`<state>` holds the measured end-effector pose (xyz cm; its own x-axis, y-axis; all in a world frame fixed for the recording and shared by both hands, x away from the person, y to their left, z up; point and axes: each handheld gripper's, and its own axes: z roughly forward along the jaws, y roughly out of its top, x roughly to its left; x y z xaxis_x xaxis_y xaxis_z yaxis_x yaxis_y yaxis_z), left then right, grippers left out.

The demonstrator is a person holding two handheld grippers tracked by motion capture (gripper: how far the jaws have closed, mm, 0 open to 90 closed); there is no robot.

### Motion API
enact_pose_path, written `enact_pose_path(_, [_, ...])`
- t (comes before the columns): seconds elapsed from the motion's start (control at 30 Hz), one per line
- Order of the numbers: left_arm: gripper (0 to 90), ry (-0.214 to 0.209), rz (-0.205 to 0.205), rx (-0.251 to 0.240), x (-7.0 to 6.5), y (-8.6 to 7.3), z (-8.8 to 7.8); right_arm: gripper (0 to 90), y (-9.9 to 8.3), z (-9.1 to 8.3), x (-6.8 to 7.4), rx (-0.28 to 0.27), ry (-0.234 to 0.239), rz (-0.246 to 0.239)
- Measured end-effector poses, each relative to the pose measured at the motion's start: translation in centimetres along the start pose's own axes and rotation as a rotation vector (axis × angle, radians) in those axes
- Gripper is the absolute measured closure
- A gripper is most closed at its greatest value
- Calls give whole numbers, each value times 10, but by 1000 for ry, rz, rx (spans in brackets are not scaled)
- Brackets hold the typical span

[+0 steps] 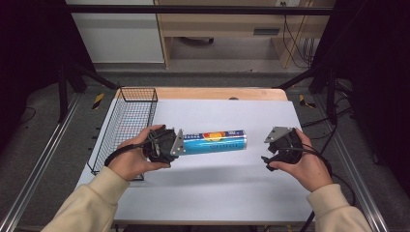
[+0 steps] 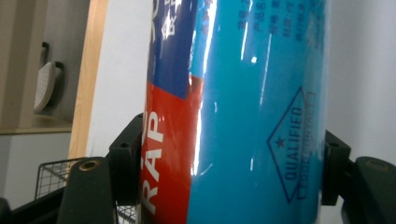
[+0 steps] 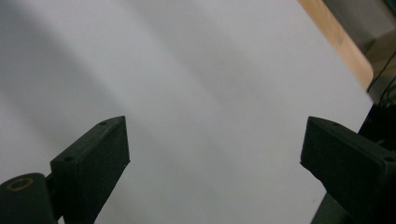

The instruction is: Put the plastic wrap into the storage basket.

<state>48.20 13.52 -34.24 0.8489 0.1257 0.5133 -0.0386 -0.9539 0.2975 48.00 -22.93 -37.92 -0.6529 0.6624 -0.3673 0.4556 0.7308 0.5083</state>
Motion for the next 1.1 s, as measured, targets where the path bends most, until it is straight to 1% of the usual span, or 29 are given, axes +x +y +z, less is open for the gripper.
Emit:
enact_pose_path(0.03, [309, 5, -3, 4, 3, -2, -1, 85, -1, 3, 0, 7, -5, 37])
enact_pose_path(0.1, [310, 8, -27, -3, 7, -6, -2, 85, -5, 10, -1, -10, -26, 87])
enact_pose_path(0.13, [309, 15, -35, -5, 9, -8, -2, 85, -6, 13, -1, -15, -27, 110])
enact_pose_path(0.2, [310, 17, -44, -1, 13, -11, -4, 85, -8, 18, -1, -31, -27, 145])
enact_pose_path(0.3, [309, 23, -62, 8, 18, -15, -5, 82, -11, 22, -2, -46, -22, 180])
enact_pose_path(0.37, [310, 24, -87, 12, 21, -18, -5, 80, -13, 25, -2, -48, -32, 207])
enact_pose_path(0.43, [310, 30, -97, 15, 24, -21, -6, 78, -15, 26, 0, -60, -43, 234])
enact_pose_path(0.53, [310, 39, -119, 27, 26, -24, -7, 70, -20, 29, 4, -89, -75, 297])
enact_pose_path(0.6, [310, 44, -127, 33, 27, -26, -9, 68, -25, 33, 4, -93, -74, 345])
enact_pose_path(0.67, [310, 47, -136, 35, 28, -29, -11, 68, -29, 37, 3, -85, -68, 368])
enact_pose_path(0.77, [310, 53, -143, 38, 29, -32, -15, 68, -37, 40, -2, -43, -85, 405])
enact_pose_path(0.8, [310, 51, -151, 27, 29, -33, -16, 69, -39, 41, -4, -37, -91, 415])
enact_pose_path(0.83, [310, 53, -150, 27, 30, -35, -17, 69, -42, 41, -5, -32, -91, 425])
enact_pose_path(0.9, [310, 54, -168, 9, 32, -38, -20, 69, -47, 41, -6, -39, -87, 438])
enact_pose_path(1.03, [310, 64, -201, -9, 35, -43, -28, 68, -54, 44, -4, -40, -69, 461])
enact_pose_path(1.1, [310, 71, -209, -5, 35, -45, -31, 64, -56, 44, -2, -32, -84, 451])
